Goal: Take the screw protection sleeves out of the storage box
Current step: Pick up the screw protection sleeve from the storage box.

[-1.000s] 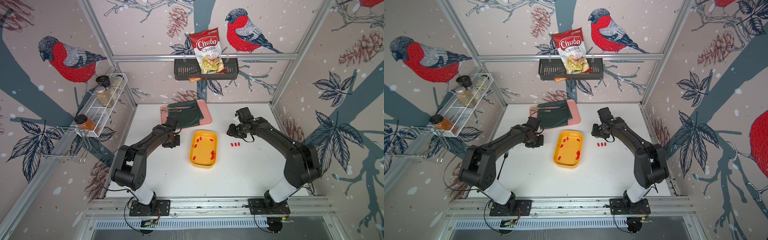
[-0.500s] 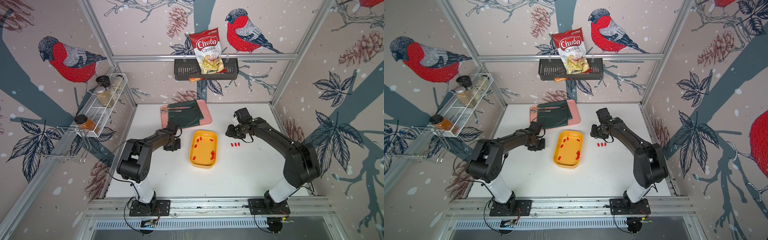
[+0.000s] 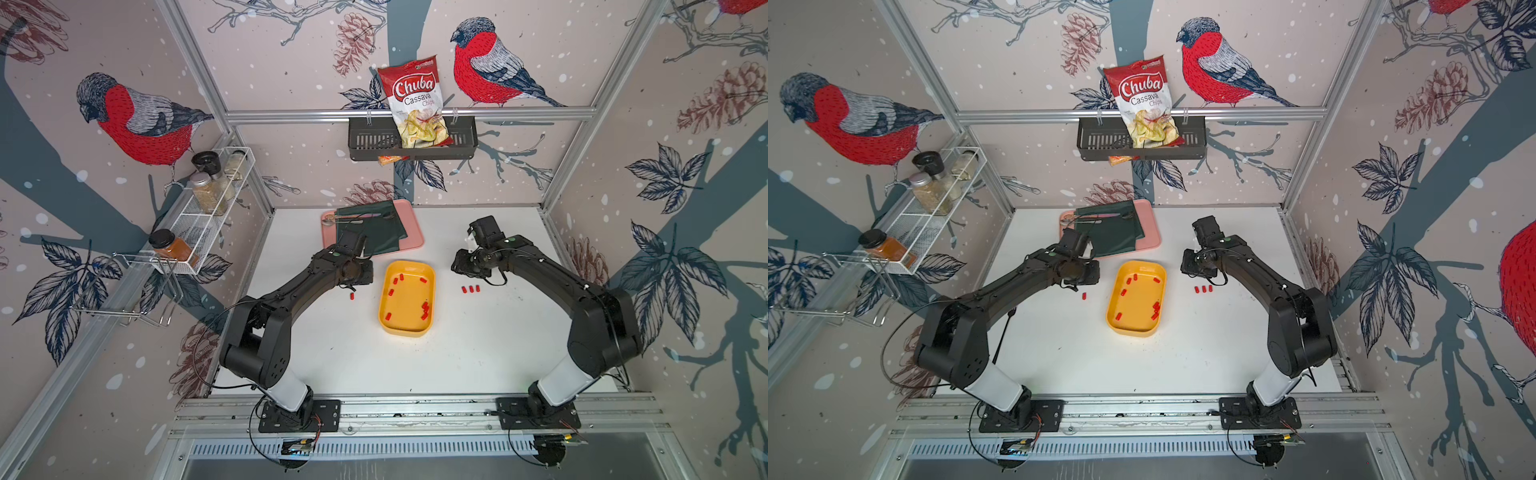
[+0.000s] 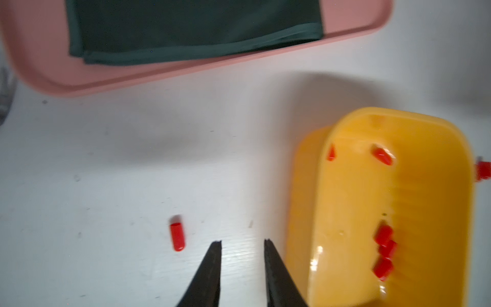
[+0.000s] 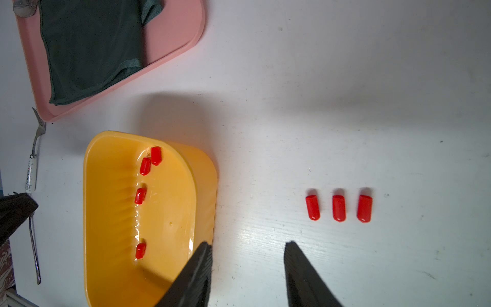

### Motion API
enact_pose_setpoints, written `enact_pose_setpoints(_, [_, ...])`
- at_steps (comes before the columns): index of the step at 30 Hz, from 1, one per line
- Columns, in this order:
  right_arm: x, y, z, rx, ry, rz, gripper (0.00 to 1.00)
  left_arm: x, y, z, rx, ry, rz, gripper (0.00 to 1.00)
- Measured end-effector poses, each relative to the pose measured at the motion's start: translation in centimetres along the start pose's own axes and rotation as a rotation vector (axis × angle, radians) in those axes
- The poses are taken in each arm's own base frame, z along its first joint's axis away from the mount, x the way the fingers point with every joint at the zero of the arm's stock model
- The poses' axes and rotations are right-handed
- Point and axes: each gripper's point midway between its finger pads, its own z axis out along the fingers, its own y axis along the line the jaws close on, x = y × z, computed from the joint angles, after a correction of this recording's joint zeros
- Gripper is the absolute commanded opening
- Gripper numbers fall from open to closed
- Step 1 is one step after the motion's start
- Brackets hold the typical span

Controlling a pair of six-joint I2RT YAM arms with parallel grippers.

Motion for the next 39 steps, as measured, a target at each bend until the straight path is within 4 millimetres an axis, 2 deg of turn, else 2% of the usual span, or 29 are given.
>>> enact_pose_setpoints(2, [0.1, 0.1, 0.1, -0.007, 0.001, 0.001, 0.49, 0.0, -3.2, -0.2, 0.054, 0.011, 0.037, 0.32])
enact_pose_setpoints(5, [0.2, 0.0, 0.3, -0.012, 0.003, 0.005, 0.49, 0.6, -6.5, 0.7, 0.075, 0.041, 0.085, 0.32])
enact_pose_setpoints(8, [0.3, 0.0, 0.3, -0.014, 0.005, 0.008, 0.49, 1.9, -8.7, 2.5, 0.060, 0.093, 0.140, 0.32])
enact_pose_setpoints(10, [0.3, 0.0, 0.3, -0.017, 0.004, 0.008, 0.49, 2.8, -9.1, 4.0, 0.024, 0.126, 0.168, 0.31])
enact_pose_setpoints(13, [0.4, -0.2, 0.2, -0.019, 0.005, 0.013, 0.49, 3.8, -8.1, 5.6, -0.056, 0.161, 0.184, 0.30])
enact_pose_setpoints(19, [0.5, -1.1, -0.3, -0.018, -0.004, 0.031, 0.49, 4.3, -5.8, 6.6, -0.189, 0.169, 0.191, 0.30])
enact_pose_setpoints(31, [0.9, -2.0, -0.5, -0.014, -0.009, 0.050, 0.49, 4.8, -3.9, 9.0, -0.292, 0.190, 0.221, 0.29])
enact_pose_setpoints(39, [0.8, -2.0, -0.5, -0.017, -0.013, 0.050, 0.49, 4.6, -3.6, 9.9, -0.317, 0.188, 0.235, 0.12])
